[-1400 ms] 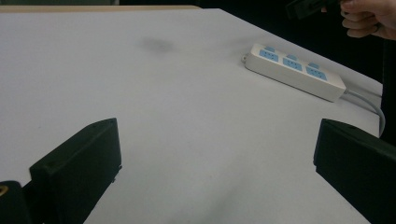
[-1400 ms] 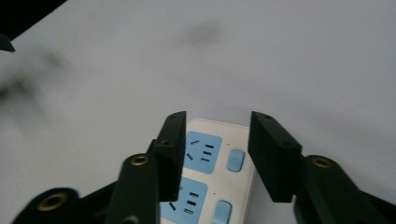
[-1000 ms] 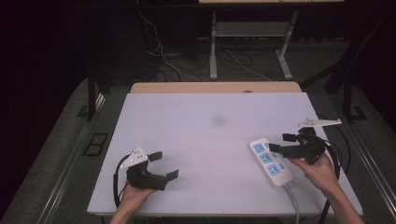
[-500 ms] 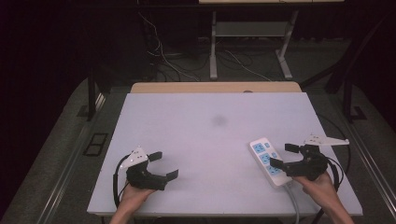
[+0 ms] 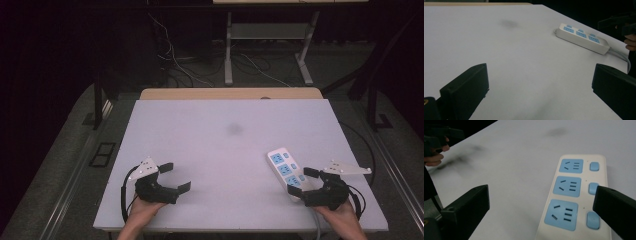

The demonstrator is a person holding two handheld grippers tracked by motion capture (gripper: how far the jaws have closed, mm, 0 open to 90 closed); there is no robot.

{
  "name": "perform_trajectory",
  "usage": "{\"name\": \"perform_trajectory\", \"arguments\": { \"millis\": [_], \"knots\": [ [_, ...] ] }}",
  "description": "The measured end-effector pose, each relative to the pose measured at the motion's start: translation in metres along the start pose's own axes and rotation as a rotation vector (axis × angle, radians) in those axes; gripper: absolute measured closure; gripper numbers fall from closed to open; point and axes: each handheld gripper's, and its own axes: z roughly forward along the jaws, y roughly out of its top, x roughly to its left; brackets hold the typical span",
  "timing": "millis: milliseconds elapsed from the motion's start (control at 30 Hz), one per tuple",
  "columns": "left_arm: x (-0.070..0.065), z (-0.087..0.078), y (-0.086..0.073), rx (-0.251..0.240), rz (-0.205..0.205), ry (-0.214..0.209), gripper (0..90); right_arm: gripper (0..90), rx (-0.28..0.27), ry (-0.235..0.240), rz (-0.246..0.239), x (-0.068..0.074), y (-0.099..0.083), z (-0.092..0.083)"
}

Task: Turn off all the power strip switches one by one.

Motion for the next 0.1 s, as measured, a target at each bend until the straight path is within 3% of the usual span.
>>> {"name": "perform_trajectory", "arguments": {
  "millis": [100],
  "knots": [
    [0.0000, 0.0004, 0.0001, 0.001, 0.000, -0.001, 0.0, 0.6, 0.010, -0.009, -0.011, 0.0027, -0.0033, 0.0007]
  ]
}}
